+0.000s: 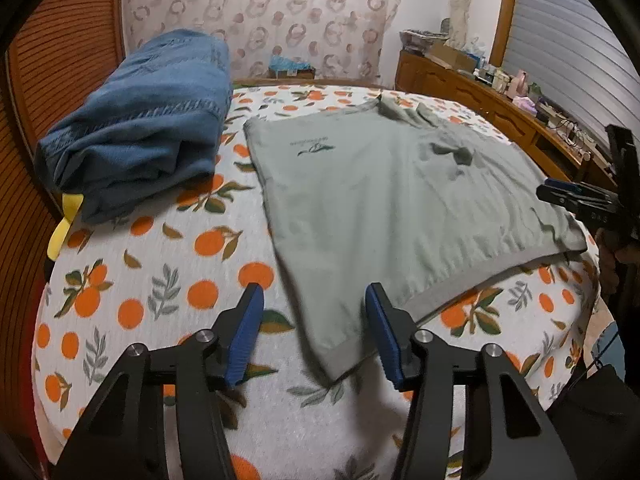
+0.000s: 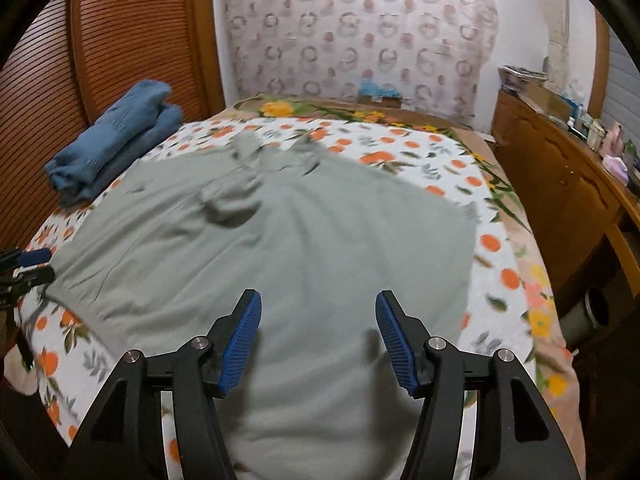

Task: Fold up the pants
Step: 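Move the left tool to the sweatshirt hem and close on it, then lift the hem with the left tool and fold the side over, release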

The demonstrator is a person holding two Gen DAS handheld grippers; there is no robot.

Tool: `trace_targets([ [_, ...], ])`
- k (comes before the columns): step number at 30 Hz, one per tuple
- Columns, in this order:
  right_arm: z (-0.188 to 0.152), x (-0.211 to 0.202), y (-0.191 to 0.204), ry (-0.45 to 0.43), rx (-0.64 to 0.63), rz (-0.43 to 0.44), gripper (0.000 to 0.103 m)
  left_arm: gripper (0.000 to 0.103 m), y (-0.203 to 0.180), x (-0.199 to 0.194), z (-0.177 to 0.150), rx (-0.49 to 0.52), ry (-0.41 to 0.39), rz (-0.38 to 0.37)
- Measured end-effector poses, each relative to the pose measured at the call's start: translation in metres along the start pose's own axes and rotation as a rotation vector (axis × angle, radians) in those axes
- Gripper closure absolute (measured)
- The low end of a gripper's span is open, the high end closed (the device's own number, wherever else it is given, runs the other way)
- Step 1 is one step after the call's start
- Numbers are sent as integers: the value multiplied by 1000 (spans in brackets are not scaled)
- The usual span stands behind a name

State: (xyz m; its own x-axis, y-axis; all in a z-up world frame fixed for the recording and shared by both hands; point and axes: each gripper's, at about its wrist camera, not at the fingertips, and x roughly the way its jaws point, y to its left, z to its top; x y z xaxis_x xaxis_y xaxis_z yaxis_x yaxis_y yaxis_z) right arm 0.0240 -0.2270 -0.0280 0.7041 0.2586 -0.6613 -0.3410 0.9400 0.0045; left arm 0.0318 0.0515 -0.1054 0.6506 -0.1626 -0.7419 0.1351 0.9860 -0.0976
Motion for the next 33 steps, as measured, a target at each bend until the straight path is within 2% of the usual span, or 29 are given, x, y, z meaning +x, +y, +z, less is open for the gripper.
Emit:
trace_targets([
  [4, -6, -8, 7, -2, -2, -3, 40, 55, 0, 1, -4, 0, 8, 2],
  [11, -12, -12, 18, 10, -17, -77, 40, 57, -5, 0, -8, 8, 8, 4],
  [15, -16, -13, 25, 10, -22, -88, 40, 66, -7, -1, -8, 8, 7, -10],
  [19, -18, -12, 30, 11, -42, -96, 40, 71, -9, -2, -9, 10, 7, -18],
  [20, -19, -12, 30, 11, -43, -95, 40, 76, -9, -2, -9, 9, 6, -23],
  [21, -19, -11, 30, 10, -42, -94, 40, 86, -9, -2, -9, 8, 6, -26],
  [24, -18, -11, 28, 7, -39, -89, 40, 96, -10, -2, -8, 5, 1, -23],
  [33, -22, -22, 23, -16, -19, -70, 40, 98, -25, -16, 15, 49, -53, -48],
])
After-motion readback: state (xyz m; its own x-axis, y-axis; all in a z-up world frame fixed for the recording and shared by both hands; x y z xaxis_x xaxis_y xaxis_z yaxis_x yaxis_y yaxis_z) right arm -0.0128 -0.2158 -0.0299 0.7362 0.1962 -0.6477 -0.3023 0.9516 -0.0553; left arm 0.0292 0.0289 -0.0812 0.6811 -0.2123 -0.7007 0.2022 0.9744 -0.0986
